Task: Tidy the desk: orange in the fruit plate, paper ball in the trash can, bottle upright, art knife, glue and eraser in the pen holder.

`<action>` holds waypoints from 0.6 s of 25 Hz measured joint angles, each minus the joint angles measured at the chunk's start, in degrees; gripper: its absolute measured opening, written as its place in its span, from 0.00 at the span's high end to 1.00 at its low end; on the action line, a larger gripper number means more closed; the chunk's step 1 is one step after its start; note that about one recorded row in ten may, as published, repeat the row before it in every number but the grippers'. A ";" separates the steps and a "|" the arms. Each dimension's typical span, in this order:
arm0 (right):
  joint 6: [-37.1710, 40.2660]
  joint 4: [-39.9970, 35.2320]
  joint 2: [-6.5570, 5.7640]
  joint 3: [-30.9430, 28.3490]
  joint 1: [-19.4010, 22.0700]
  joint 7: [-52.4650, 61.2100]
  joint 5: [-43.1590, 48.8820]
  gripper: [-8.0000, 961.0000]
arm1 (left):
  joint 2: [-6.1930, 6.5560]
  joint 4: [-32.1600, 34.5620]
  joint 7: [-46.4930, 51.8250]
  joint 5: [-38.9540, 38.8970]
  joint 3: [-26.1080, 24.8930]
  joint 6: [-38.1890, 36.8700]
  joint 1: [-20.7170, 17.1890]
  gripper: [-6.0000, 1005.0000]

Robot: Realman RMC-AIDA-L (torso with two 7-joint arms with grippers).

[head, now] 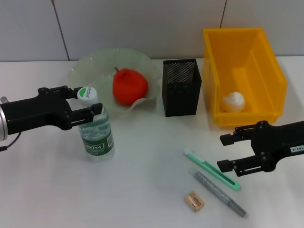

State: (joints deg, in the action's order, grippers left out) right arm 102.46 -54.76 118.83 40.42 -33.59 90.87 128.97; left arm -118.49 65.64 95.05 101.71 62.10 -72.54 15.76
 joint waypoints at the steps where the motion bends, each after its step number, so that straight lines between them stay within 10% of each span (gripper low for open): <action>1: -0.04 0.00 0.00 0.00 -0.02 0.00 0.00 0.21 | 0.00 0.00 0.00 0.00 0.00 0.00 0.00 0.49; 10: -0.05 0.00 0.00 0.01 -0.15 0.00 0.00 0.21 | 0.21 3.53 -0.44 -2.85 -1.60 -2.43 -1.64 0.19; 15: 0.11 -0.11 0.00 0.01 -0.11 0.11 -0.01 0.21 | 0.23 8.11 1.39 -4.28 -8.71 -10.10 -2.20 0.19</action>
State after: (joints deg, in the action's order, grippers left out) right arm 102.57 -54.87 118.83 40.44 -33.70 90.99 128.96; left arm -118.27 73.74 96.44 97.44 53.40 -82.63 13.56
